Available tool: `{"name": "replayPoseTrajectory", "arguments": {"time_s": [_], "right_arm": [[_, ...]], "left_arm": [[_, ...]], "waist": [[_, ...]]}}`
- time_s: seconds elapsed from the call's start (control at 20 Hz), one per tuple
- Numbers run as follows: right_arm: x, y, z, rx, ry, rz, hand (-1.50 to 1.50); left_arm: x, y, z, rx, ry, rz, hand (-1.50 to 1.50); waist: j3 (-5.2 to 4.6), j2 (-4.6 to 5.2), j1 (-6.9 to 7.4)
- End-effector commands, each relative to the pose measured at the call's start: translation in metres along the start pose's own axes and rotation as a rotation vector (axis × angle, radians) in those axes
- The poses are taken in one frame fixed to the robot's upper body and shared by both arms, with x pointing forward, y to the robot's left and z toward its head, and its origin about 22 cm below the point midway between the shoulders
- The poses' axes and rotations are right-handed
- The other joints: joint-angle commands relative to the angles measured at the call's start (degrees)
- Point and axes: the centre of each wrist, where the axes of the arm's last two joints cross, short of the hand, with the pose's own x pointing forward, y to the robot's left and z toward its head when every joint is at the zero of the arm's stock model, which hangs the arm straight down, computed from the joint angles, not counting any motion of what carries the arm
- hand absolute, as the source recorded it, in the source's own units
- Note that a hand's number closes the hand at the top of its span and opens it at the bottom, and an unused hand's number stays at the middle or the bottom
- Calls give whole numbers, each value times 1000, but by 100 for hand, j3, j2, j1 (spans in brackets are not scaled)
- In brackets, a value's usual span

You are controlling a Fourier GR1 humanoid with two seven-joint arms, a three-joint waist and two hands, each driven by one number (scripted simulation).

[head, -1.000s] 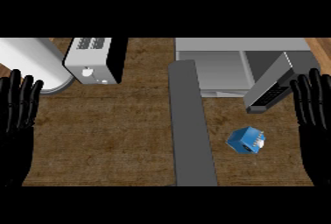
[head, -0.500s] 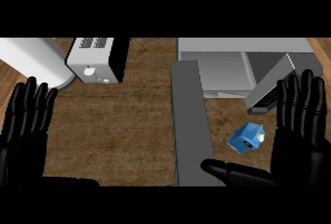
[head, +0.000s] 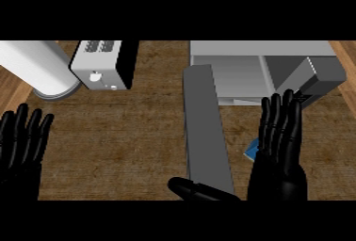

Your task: Pick up the milk, place it into the microwave and close the microwave

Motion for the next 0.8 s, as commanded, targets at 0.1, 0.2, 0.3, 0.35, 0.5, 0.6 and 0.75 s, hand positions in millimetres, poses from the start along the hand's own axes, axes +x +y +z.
{"name": "replayPoseTrajectory", "arguments": {"time_s": [0.1, 0.2, 0.3, 0.35, 0.5, 0.6, 0.75], "right_arm": [[-12, -4, -4, -109, 16, 86, -150], [-18, 1, 9, -108, 30, 102, -150], [-31, -8, -5, -140, 49, 140, -150], [-27, -13, 8, -170, 59, 138, -150], [-30, -30, 4, -200, 66, 128, -150], [-43, -26, -9, -217, 78, 129, -150], [-54, -39, 8, -243, 101, 138, -150]], "left_arm": [[16, 10, 17, -11, 6, -5, -150], [-4, 12, 10, -5, -4, 5, -150], [-5, 25, 33, 9, -1, 8, -150], [-10, 27, 26, 3, 13, 3, -150], [2, 17, 38, -1, -9, 18, -150], [3, 27, 42, 3, -8, -13, -150], [-7, 32, 53, 0, 11, 11, -150]], "waist": [[4, 3, -1], [3, 6, -19], [3, 7, 16], [4, 5, -13], [6, 2, -4], [5, 6, 10], [5, 4, -1]]}}
